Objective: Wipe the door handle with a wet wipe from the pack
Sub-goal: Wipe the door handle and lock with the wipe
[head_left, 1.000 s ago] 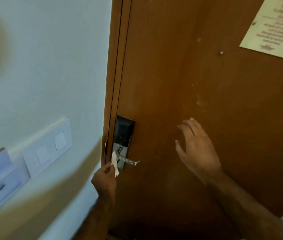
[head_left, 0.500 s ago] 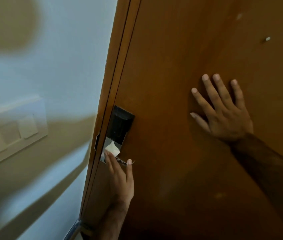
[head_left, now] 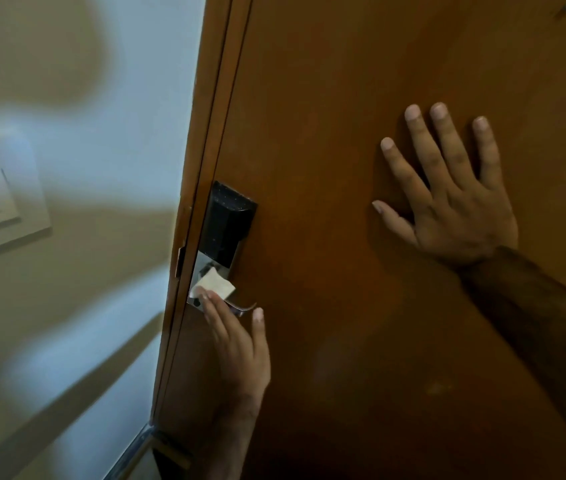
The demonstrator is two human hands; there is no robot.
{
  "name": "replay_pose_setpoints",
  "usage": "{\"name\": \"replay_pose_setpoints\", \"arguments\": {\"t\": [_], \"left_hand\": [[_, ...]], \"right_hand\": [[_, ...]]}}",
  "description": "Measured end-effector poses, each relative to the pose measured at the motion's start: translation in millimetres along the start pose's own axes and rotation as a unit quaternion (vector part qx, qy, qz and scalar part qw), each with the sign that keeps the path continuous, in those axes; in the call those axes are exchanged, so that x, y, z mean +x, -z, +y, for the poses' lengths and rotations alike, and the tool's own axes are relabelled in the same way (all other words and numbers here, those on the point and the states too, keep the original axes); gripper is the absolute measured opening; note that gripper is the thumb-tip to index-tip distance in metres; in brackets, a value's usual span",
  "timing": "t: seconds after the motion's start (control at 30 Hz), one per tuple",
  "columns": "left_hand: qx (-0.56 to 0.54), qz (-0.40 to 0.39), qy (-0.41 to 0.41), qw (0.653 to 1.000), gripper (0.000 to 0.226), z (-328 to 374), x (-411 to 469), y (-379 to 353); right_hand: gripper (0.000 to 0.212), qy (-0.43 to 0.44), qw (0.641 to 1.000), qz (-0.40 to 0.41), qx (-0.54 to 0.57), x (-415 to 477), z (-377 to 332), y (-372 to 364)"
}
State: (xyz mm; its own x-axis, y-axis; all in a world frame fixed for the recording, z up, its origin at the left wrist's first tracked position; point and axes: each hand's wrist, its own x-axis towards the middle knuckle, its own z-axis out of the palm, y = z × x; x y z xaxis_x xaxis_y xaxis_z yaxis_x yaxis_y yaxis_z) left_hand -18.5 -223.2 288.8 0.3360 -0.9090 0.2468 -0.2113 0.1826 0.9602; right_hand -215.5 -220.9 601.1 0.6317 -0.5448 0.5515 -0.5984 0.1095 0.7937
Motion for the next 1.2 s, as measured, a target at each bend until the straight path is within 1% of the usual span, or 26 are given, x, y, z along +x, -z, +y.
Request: {"name": "replay_pose_setpoints", "arguments": {"t": [0.07, 0.1, 0.2, 0.27, 0.37, 0.47, 0.53, 0.6, 0.7, 0.8, 0.87, 0.93, 1.03, 1.1, 1.2], "left_hand": [[-0.013, 0.024, -0.023, 0.999, 0.087, -2.8, 11.1, 0.5], [-0.01, 0.027, -0.022, 0.999, 0.087, -2.4, 8.3, -1.9], [0.021, -0.006, -0.002, 1.0, 0.089, -0.3, -28.5, -19.0], [0.037, -0.034, -0.015, 0.999, 0.089, -2.1, -51.7, -29.0], [0.037, -0.054, -0.022, 0.998, 0.088, -4.2, -52.6, -33.0], [0.032, -0.024, -0.007, 0.999, 0.088, -7.1, -30.0, -22.9], [0.038, 0.008, -0.017, 0.999, 0.087, -11.9, -11.6, -14.1], [0.032, 0.016, -0.023, 0.999, 0.089, -14.8, -1.8, -9.5], [0.069, -0.007, -0.025, 0.997, 0.09, -11.8, -17.5, -14.5], [0.113, -0.052, -0.07, 0.99, 0.09, -19.3, -46.0, -18.7], [0.126, -0.063, -0.086, 0.986, 0.091, -25.2, -42.7, -15.9], [0.119, -0.044, -0.079, 0.989, 0.092, -24.6, -21.8, -9.1], [0.073, 0.002, -0.066, 0.995, 0.089, -19.0, 14.2, 0.3], [0.047, 0.018, -0.065, 0.997, 0.089, -16.9, 18.6, -0.1], [0.059, -0.015, -0.037, 0.997, 0.091, -16.4, -12.1, -8.0]], "right_hand": [[0.08, 0.001, 1.0, -0.001, 0.001, 1.0, -0.2, -0.2], [0.08, 0.001, 1.0, -0.002, 0.002, 1.5, -0.3, -0.2], [0.08, 0.001, 1.0, -0.001, 0.006, 1.5, 0.6, 0.0], [0.08, -0.001, 1.0, 0.001, 0.005, 0.6, 0.8, 0.5], [0.08, 0.0, 1.0, 0.003, 0.002, 1.1, -0.2, 0.8], [0.08, 0.001, 1.0, -0.001, 0.006, 1.1, -0.3, 0.7], [0.08, 0.001, 1.0, 0.001, 0.004, 2.1, -0.2, 0.8], [0.08, 0.0, 1.0, 0.004, 0.002, 2.5, -0.7, 0.6], [0.08, -0.001, 1.0, 0.005, 0.002, 1.6, -0.4, 0.2], [0.08, -0.001, 1.0, -0.001, 0.006, 1.5, 0.0, 1.8], [0.081, 0.0, 1.0, -0.004, 0.008, 1.4, -0.8, 2.7], [0.08, 0.001, 1.0, -0.006, 0.008, 1.1, -0.8, 3.6], [0.08, 0.001, 1.0, -0.006, 0.007, 1.3, -0.5, 4.5], [0.079, 0.001, 1.0, -0.008, 0.007, 2.0, -0.1, 4.3], [0.079, -0.002, 1.0, -0.008, 0.008, 1.4, 0.1, 4.2]]}}
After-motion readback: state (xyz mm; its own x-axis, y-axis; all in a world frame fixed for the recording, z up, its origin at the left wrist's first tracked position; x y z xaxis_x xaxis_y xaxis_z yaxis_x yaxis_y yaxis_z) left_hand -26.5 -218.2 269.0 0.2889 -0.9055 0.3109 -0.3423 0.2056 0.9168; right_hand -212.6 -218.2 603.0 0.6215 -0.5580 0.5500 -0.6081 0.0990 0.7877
